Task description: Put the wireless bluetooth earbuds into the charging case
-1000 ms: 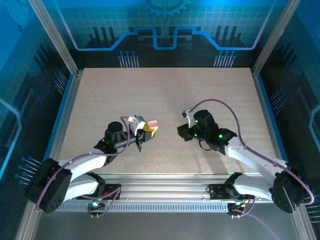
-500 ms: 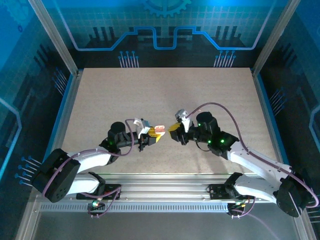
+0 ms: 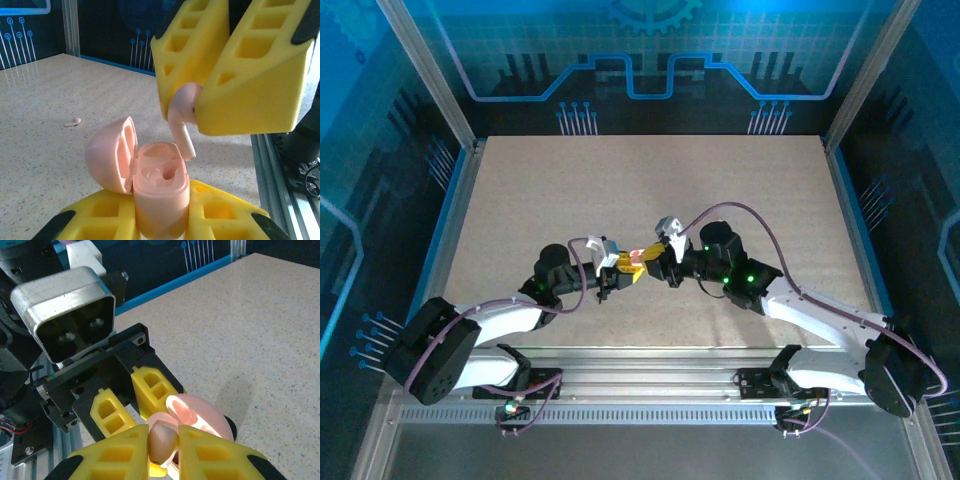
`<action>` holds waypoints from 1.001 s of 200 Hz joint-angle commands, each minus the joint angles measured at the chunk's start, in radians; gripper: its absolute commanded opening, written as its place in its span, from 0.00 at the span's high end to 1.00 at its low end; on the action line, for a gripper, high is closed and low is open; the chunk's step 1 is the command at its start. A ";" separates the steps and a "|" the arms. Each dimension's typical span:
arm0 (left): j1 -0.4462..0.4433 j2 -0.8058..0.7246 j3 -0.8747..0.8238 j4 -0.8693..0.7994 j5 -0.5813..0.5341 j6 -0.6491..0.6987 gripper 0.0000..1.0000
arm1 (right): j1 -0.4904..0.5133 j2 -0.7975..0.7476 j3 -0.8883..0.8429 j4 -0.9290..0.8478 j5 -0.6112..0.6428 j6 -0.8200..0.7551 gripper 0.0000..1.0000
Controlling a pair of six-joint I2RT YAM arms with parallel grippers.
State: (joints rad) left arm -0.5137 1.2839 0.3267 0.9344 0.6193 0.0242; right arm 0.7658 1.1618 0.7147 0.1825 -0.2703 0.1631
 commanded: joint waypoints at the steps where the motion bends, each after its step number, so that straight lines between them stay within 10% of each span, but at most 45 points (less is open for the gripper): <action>1: -0.008 -0.009 0.022 0.054 0.033 -0.020 0.82 | 0.013 0.006 0.028 0.056 -0.001 -0.009 0.81; 200: -0.009 -0.051 0.018 0.057 0.012 -0.024 0.82 | 0.017 0.010 0.014 0.002 0.004 -0.005 0.79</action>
State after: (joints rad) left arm -0.5144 1.2640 0.3267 0.9508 0.6216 -0.0006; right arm 0.7723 1.1912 0.7242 0.2173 -0.2710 0.1635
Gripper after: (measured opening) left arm 0.200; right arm 0.197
